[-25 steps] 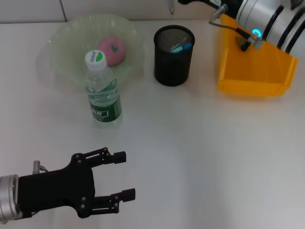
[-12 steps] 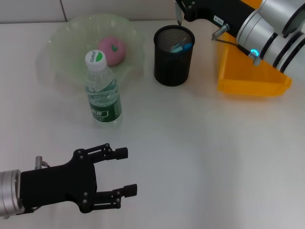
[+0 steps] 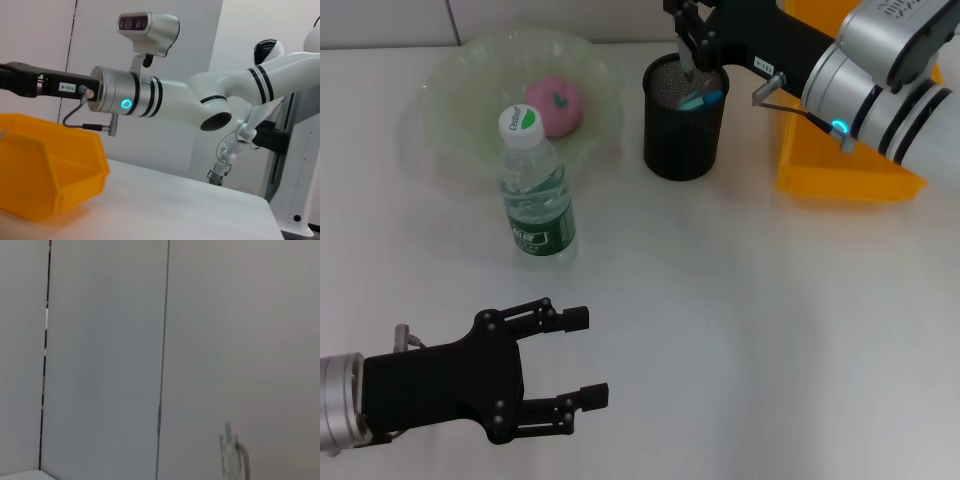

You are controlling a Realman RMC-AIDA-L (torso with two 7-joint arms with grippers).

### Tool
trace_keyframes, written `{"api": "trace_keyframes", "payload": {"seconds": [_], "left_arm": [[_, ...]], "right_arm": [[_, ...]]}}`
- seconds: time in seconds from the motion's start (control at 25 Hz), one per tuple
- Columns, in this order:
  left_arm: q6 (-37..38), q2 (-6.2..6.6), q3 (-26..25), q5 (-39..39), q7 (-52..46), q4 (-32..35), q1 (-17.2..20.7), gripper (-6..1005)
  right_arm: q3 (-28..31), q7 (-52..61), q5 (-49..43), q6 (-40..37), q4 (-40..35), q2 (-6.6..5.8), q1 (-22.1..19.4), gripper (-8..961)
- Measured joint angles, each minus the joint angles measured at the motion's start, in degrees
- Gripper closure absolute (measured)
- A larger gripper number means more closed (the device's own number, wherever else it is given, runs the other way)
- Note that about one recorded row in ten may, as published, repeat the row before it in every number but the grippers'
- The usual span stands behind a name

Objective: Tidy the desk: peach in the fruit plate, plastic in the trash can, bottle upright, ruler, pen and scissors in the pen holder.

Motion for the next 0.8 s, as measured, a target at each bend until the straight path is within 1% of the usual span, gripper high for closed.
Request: {"api": "trace_keyframes", "payload": {"seconds": [0.16,0.36,0.4,0.44,0.52,0.56,0.6,0.64,0.72,0.76,0.8], "left_arm": [[0.23,0.0,-0.11,-0.13,0.0,0.04,0.02,192],[0.3,0.0,-0.58,-0.17,0.08,0.0,0.03,192],[0.29,0.01,-0.66,-0.17,0.13,0.0,0.03,192],[0.31,0.02,-1.09,-0.18,0.08,0.07,0.04,192],[0.4,0.02,-1.49,-0.22,-0.03,0.17,0.05,192],[0.45,0.05,-1.82,-0.23,-0.18,0.21,0.11,192],[0.49,0.08,-2.0,-0.25,-0.33,0.27,0.14,192],[0.5,0.09,-2.15,-0.25,-0.51,0.33,0.15,192],[0.53,0.15,-2.51,-0.26,-1.03,0.35,0.24,192],[0.51,0.16,-2.6,-0.26,-1.14,0.36,0.25,192],[0.43,0.18,-2.79,-0.26,-1.3,0.38,0.28,192]], "right_arm": [[-0.1,0.34,0.25,-0.78,-0.48,0.04,-1.31,766],[0.29,1.3,0.4,-3.56,-0.95,-0.09,-3.28,537],[0.33,3.89,0.22,-7.24,-2.49,-0.45,-5.26,512],[0.33,3.89,0.22,-7.24,-2.49,-0.45,-5.26,487],[0.46,9.59,-1.35,-12.28,-6.13,-1.41,-8.93,437],[0.78,13.02,-2.62,-14.66,-8.12,-2.11,-10.72,412],[3.1,22.33,-8.54,-21.08,-12.34,-4.3,-14.68,387],[3.1,22.33,-8.54,-21.08,-12.34,-4.3,-14.68,362],[7.66,28.73,-17.0,-29.63,-13.99,-6.19,-16.94,302],[10.88,30.86,-22.59,-35.25,-14.19,-6.92,-17.6,267],[14.57,31.65,-28.62,-41.06,-14.09,-7.38,-17.98,231]]}}
